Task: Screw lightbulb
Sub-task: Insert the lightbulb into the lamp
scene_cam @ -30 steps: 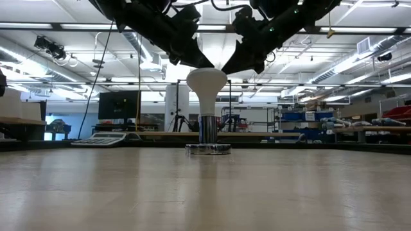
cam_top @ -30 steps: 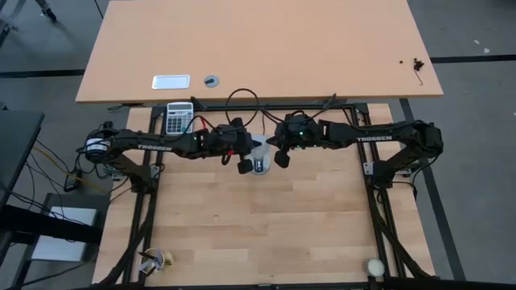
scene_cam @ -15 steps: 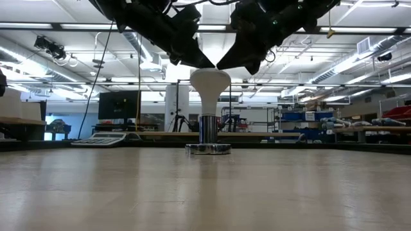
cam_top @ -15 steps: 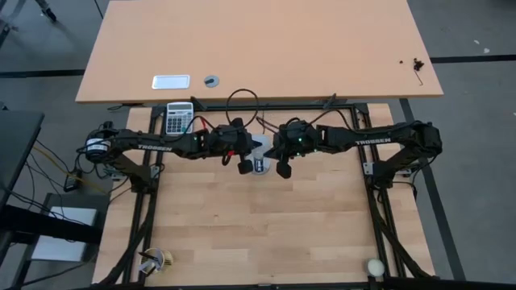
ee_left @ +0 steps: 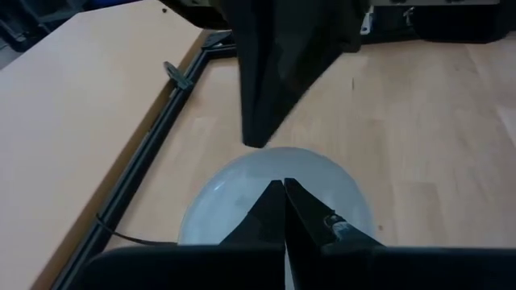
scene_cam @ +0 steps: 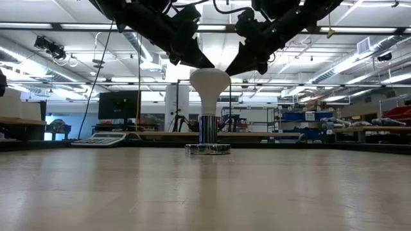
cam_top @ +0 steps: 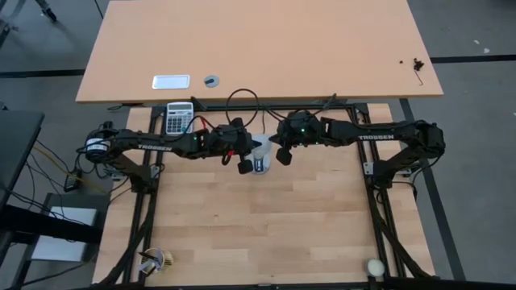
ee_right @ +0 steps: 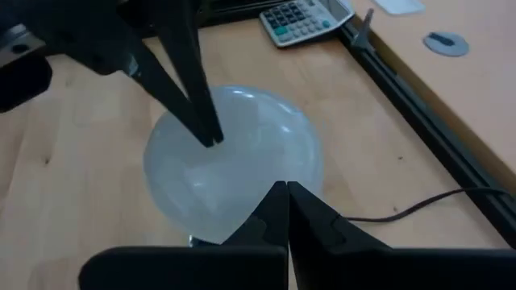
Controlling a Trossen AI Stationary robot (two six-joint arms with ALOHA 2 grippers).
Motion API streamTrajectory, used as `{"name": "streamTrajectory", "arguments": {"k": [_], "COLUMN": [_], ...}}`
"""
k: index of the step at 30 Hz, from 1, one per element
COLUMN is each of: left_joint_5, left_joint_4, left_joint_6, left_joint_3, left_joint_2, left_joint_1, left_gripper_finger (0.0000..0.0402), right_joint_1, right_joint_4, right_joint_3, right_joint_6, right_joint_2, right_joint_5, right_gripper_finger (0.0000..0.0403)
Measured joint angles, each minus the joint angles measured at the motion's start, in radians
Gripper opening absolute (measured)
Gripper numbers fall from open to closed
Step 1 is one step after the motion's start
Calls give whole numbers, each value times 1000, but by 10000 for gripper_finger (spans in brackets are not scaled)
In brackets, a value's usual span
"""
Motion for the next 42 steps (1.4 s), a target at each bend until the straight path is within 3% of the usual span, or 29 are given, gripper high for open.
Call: {"name": "streamTrajectory", "arguments": {"k": [16, 27, 36, 42], "left_joint_5": [9, -8, -1, -20], "left_joint_4": [-15, -5, -15, -32], "left_joint_6": [0, 0, 0, 0], "left_joint_3": [-2, 0, -3, -2], "left_joint_2": [-1, 0, 0, -1], "left_joint_1": [-1, 2, 1, 0], "left_gripper_finger": [0, 0, 0, 0], "right_joint_1": [22, 55, 36, 6], "right_joint_4": [-8, -20, -39, -69], "right_joint_3": [3, -3, 0, 0], "right_joint_6": [10, 37, 19, 18], "right_joint_2": [13, 16, -28, -17], "right_joint_5": [-84, -216, 14, 24], "right_gripper_finger": [9, 9, 9, 9]}}
